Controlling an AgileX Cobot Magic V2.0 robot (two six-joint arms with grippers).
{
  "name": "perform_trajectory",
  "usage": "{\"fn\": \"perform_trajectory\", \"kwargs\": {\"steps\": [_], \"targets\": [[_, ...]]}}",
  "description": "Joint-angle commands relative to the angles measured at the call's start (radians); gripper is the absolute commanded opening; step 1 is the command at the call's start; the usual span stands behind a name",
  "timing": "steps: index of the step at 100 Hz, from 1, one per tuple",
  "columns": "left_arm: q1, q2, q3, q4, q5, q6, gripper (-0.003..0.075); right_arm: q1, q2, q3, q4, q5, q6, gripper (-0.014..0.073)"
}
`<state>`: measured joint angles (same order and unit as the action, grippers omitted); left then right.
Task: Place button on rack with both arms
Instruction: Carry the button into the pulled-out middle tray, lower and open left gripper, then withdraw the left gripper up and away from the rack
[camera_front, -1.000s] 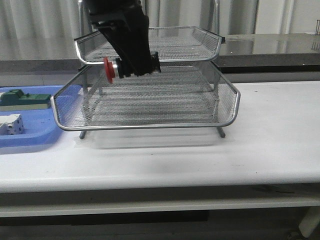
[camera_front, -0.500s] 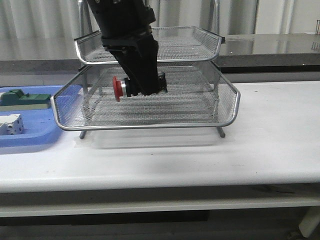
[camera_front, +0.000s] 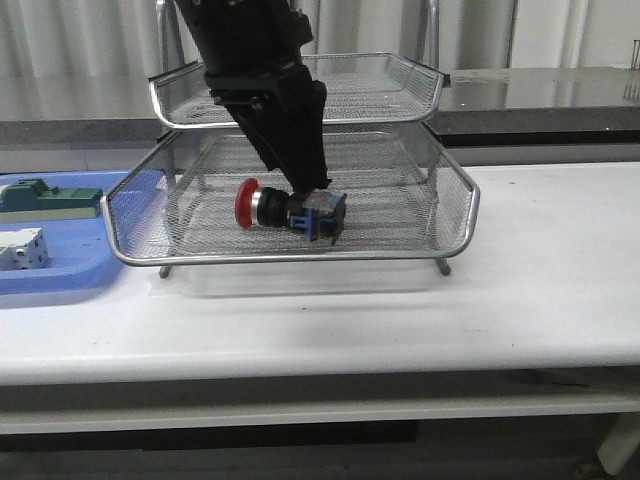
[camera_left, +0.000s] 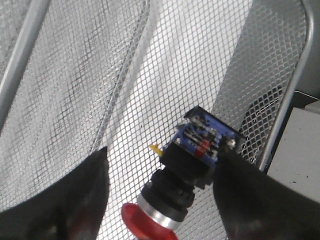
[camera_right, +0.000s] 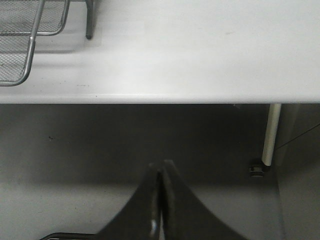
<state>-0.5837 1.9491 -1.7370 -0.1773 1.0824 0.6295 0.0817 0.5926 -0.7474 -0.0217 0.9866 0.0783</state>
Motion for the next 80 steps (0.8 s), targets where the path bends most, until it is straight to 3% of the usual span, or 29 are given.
{"fn": "perform_trajectory", "kwargs": {"steps": [1, 41, 80], "targets": [[-0.008, -0.054, -0.033, -0.026, -0.023, -0.005, 0.0442, 0.0, -0.001, -0.034, -0.01, -0.054, 0.002, -0.0069], [0.027, -0.088, -0.129, -0.031, 0.144, -0.094, 0.0441, 0.0, -0.001, -0.034, -0.01, -0.054, 0.002, -0.0069], [0.231, -0.266, -0.112, -0.031, 0.164, -0.19, 0.0437, 0.0, -0.001, -0.034, -0.01, -0.054, 0.002, -0.0069]]}}
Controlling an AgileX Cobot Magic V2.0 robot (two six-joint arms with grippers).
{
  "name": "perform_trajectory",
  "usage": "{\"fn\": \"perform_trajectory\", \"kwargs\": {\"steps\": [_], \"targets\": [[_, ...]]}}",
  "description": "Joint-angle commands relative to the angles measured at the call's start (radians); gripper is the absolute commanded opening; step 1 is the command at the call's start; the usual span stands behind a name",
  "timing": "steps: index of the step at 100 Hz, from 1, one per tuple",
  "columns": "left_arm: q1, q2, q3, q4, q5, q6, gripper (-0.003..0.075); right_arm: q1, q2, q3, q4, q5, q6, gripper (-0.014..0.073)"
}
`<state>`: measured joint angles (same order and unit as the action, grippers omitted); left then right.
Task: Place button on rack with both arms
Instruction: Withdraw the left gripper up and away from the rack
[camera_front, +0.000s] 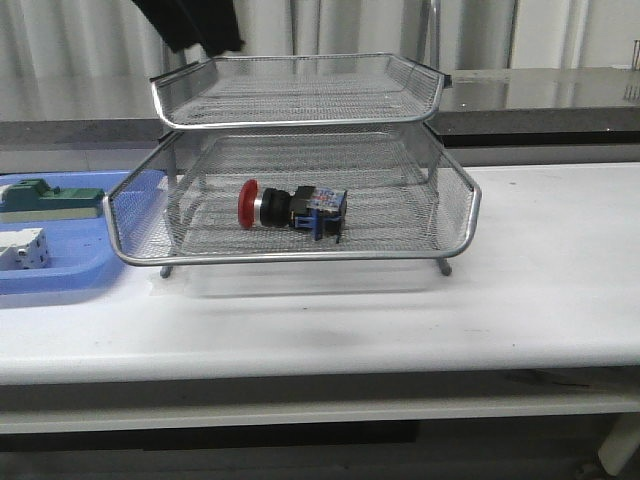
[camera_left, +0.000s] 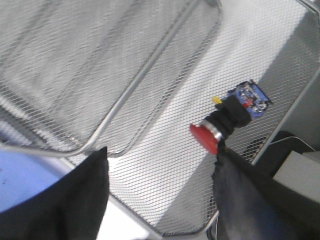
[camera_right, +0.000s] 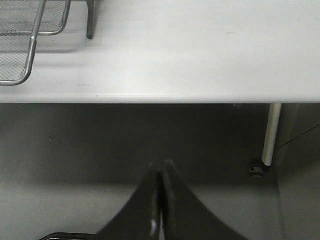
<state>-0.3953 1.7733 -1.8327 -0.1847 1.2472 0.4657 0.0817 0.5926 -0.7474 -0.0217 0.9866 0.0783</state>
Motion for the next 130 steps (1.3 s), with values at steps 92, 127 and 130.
{"fn": "perform_trajectory", "kwargs": {"steps": [92, 127, 130], "targets": [[0.216, -0.955, 1.005, -0.034, -0.905, -0.16, 0.0356, 0.0, -0.001, -0.034, -0.01, -0.054, 0.002, -0.0069], [0.216, -1.282, 1.334, -0.051, -1.137, -0.163, 0.0355, 0.0, -0.001, -0.034, -0.01, -0.054, 0.002, -0.0069], [0.216, -1.304, 1.36, -0.051, -1.148, -0.163, 0.0355, 0.0, -0.001, -0.034, -0.01, -0.054, 0.002, -0.0069]]}}
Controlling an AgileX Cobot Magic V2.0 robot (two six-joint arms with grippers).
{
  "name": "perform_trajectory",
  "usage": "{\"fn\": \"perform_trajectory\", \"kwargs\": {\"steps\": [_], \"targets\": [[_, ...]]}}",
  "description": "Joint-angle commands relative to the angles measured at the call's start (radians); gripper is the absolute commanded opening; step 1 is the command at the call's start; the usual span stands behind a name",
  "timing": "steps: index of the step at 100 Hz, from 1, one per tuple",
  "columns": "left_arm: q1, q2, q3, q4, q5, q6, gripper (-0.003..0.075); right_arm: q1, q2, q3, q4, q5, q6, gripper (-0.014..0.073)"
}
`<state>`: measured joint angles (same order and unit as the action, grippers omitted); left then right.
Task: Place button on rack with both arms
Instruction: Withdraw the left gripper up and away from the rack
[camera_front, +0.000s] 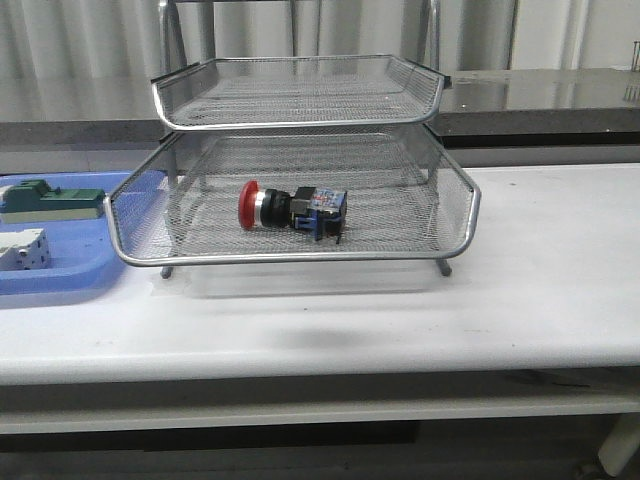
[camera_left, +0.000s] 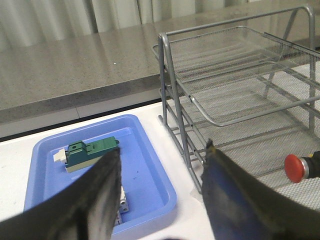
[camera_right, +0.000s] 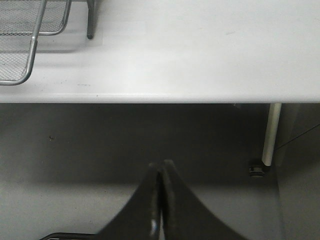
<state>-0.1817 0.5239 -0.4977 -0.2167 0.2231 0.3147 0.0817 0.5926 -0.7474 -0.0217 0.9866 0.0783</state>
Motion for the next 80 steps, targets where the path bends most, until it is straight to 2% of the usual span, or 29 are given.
{"fn": "perform_trajectory", "kwargs": {"steps": [1, 26, 60, 72, 80], "targets": [[0.003, -0.065, 0.03, -0.019, -0.128, -0.012, 0.0355, 0.0, -0.001, -0.034, -0.01, -0.054, 0.002, -0.0069], [0.003, -0.203, 0.151, -0.043, -0.166, -0.012, 0.0356, 0.0, -0.001, -0.034, -0.01, -0.054, 0.002, -0.0069], [0.003, -0.208, 0.155, -0.043, -0.166, -0.012, 0.0351, 0.0, -0.001, -0.034, -0.01, -0.054, 0.002, -0.0069], [0.003, -0.208, 0.155, -0.043, -0.166, -0.012, 0.0293, 0.0, -0.001, -0.034, -0.01, -0.054, 0.002, -0.0069], [0.003, -0.208, 0.155, -0.043, -0.166, -0.012, 0.0203, 0.0, -0.001, -0.034, -0.01, -0.054, 0.002, -0.0069]]}}
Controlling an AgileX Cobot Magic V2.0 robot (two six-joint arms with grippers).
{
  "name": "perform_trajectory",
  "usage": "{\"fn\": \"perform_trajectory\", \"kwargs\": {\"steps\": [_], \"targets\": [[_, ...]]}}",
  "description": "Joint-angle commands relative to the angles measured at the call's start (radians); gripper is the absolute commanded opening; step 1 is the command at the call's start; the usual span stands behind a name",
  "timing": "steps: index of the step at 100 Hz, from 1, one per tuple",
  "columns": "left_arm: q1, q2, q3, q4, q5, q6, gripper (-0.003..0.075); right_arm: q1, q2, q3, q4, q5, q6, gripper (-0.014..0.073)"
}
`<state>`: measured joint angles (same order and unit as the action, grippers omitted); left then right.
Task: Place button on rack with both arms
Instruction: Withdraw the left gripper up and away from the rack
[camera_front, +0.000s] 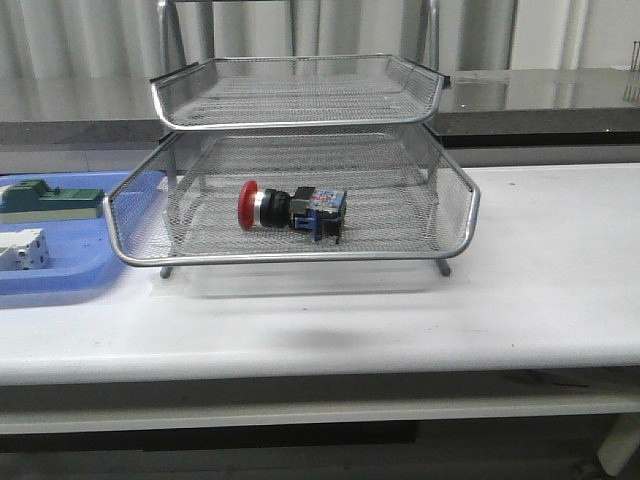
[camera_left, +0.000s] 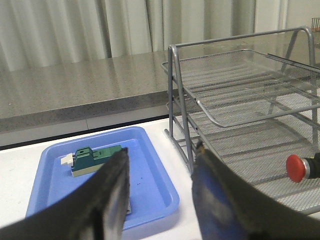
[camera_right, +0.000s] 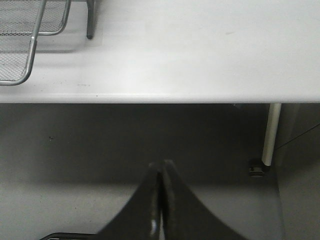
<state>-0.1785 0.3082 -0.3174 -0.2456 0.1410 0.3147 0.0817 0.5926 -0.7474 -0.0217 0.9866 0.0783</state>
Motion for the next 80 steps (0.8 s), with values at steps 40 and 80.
{"fn": "perform_trajectory", "kwargs": {"steps": [40, 80], "targets": [[0.0, 0.008, -0.026, -0.014, -0.083, -0.012, -0.0021, 0.0, -0.001, -0.034, -0.009, -0.054, 0.002, -0.0069], [0.0, 0.008, -0.026, -0.014, -0.083, -0.012, -0.0021, 0.0, 0.028, -0.034, 0.182, -0.082, 0.001, -0.0069]]}}
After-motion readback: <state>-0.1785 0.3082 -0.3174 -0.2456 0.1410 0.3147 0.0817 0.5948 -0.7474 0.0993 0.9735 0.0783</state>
